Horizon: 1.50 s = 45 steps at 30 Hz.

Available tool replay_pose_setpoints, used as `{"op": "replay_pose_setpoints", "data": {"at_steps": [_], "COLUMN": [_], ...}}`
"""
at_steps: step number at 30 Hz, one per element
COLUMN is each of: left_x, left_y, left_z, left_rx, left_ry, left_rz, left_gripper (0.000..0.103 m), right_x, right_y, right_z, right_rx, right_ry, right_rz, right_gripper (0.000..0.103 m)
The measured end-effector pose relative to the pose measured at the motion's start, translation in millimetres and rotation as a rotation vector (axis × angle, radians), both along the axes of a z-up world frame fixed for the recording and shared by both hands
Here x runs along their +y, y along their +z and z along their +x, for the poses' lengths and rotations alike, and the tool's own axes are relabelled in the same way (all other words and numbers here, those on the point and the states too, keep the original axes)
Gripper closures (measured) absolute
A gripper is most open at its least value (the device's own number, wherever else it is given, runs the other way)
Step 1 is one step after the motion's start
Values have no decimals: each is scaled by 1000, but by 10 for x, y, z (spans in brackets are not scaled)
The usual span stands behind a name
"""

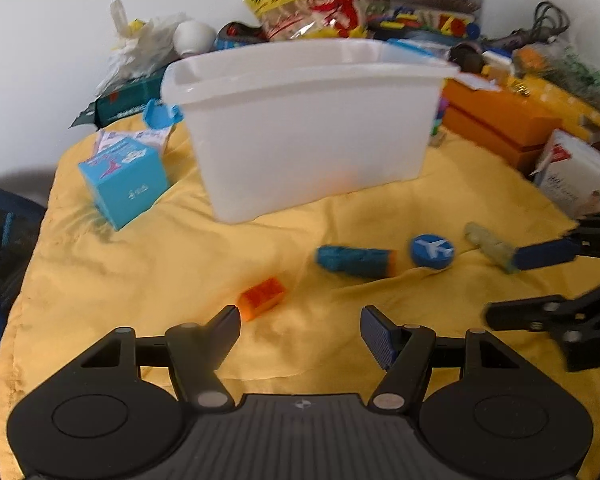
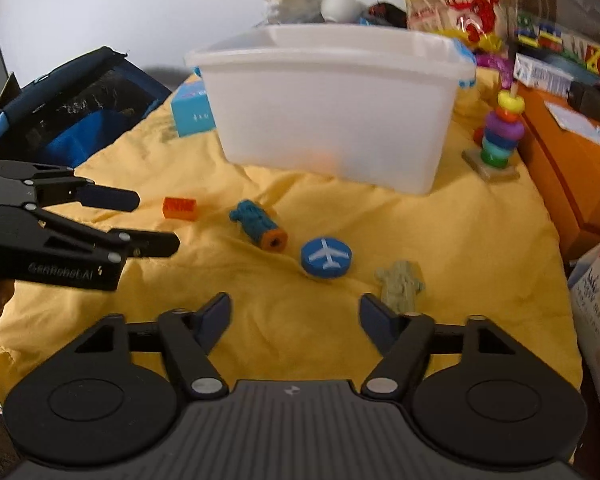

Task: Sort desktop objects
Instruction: 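Move both open tools back over the remaining toys, then grasp the orange Lego brick with the left tool, then grasp the blue airplane disc with the right tool while the left tool holds the orange brick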

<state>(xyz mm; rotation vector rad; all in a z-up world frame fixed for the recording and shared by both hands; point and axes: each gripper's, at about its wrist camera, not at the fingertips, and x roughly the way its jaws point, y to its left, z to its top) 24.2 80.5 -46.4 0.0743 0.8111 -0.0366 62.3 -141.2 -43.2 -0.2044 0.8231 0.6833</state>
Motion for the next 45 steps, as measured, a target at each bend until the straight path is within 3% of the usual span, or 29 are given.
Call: {"op": "replay_pose_setpoints", "data": {"at_steps": [4,7,13,15,16,23,29,32,34,37,39,42,45], "left_x": [72,109,95,138,174,19,-248,-269,-272,-280,-283,-306,-329], "left_y": [-27,-48,-197,-275,-272,-6,-257,-283,-269,-268,-274,-251,-240], "left_z": [78,173,401,443,446,155,-4,-54,-59,-28,-19,-47,-67], "left_rx": [-10,-8,56,88,86,70,131,128,111,101,102,97,100], "left_ry": [0,-5,-143,-170,-167,-129,-145,-120,-116,-120,-118,-129,-139], "left_rz": [50,68,177,155,110,-109,-109,-99,-87,-75,-85,-83,-88], "left_gripper": [35,43,52,83,86,86,84,80,77,78,86,86,86], "right_x": [-40,-45,-39,-50,-58,-105,-36,44,128,119,74,21,40], "right_y": [-10,-1,3,11,12,21,1,28,4,-49,-91,-129,-69], "right_z": [-25,-37,-39,-42,-41,-17,16,-29,-33,-9,-3,89,100], "right_rx": [0,-10,-4,-12,-13,-41,-39,-98,-128,-169,-238,-237,-261], "right_ry": [-1,3,-4,-6,-10,-23,26,82,103,45,27,50,77], "right_rz": [5,1,-5,-4,-5,-12,0,-11,-62,-143,-219,-251,-227], "right_gripper": [39,45,45,45,45,44,44,45,46,46,46,64,62]}}
